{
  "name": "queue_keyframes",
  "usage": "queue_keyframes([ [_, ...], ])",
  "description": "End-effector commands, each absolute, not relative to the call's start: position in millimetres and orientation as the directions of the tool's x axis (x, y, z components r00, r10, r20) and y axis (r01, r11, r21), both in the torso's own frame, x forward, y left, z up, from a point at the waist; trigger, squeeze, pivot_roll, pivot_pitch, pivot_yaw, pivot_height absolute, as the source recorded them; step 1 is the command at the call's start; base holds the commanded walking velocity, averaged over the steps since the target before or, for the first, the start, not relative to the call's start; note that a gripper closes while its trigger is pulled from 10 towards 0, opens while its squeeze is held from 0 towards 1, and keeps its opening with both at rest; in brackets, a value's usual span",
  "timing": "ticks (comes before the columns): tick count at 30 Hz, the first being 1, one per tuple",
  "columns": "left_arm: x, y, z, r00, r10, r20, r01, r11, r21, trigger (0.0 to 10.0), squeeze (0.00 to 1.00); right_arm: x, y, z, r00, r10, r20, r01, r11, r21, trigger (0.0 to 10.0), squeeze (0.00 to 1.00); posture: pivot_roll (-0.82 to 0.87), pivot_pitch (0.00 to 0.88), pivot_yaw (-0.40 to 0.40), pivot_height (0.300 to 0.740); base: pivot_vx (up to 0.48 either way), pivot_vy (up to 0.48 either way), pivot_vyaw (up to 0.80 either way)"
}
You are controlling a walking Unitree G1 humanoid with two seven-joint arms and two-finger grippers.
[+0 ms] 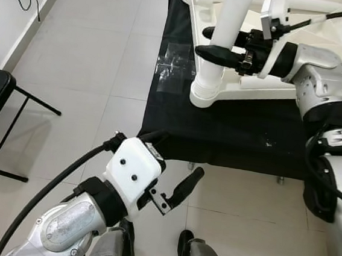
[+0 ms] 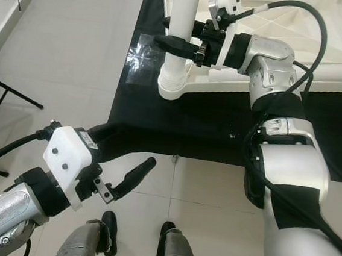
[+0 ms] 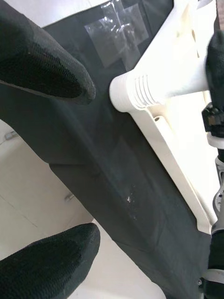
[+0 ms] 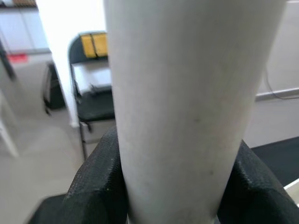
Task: Building children table
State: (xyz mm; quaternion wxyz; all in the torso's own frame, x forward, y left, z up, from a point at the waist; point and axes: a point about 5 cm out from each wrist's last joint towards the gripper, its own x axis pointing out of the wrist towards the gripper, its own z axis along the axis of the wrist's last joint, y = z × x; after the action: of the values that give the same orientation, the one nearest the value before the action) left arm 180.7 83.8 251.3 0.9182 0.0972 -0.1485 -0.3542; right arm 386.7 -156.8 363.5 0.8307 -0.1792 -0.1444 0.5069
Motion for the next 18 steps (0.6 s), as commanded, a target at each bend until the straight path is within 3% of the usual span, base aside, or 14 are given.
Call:
queue_keyframes([
  [1, 181, 82, 248, 0.699, -0.690, 0.191, 0.635, 0.720, 0.279, 10.0, 0.00, 397, -165, 330, 0.573, 0.818, -0.055, -0.768, 0.512, -0.385, 10.0, 0.00, 0.15, 0.391, -0.027, 0.740, 0.000, 0.000, 0.00],
  [12, 185, 80, 249, 0.694, -0.690, 0.205, 0.632, 0.721, 0.286, 10.0, 0.00, 398, -172, 328, 0.657, 0.754, -0.021, -0.702, 0.600, -0.384, 10.0, 0.00, 0.13, 0.368, -0.036, 0.740, 0.000, 0.000, 0.00],
  [18, 188, 80, 249, 0.688, -0.693, 0.214, 0.632, 0.718, 0.292, 10.0, 0.00, 400, -183, 320, 0.765, 0.644, 0.004, -0.609, 0.726, -0.319, 10.0, 0.00, 0.12, 0.357, -0.033, 0.740, 0.000, 0.000, 0.00],
])
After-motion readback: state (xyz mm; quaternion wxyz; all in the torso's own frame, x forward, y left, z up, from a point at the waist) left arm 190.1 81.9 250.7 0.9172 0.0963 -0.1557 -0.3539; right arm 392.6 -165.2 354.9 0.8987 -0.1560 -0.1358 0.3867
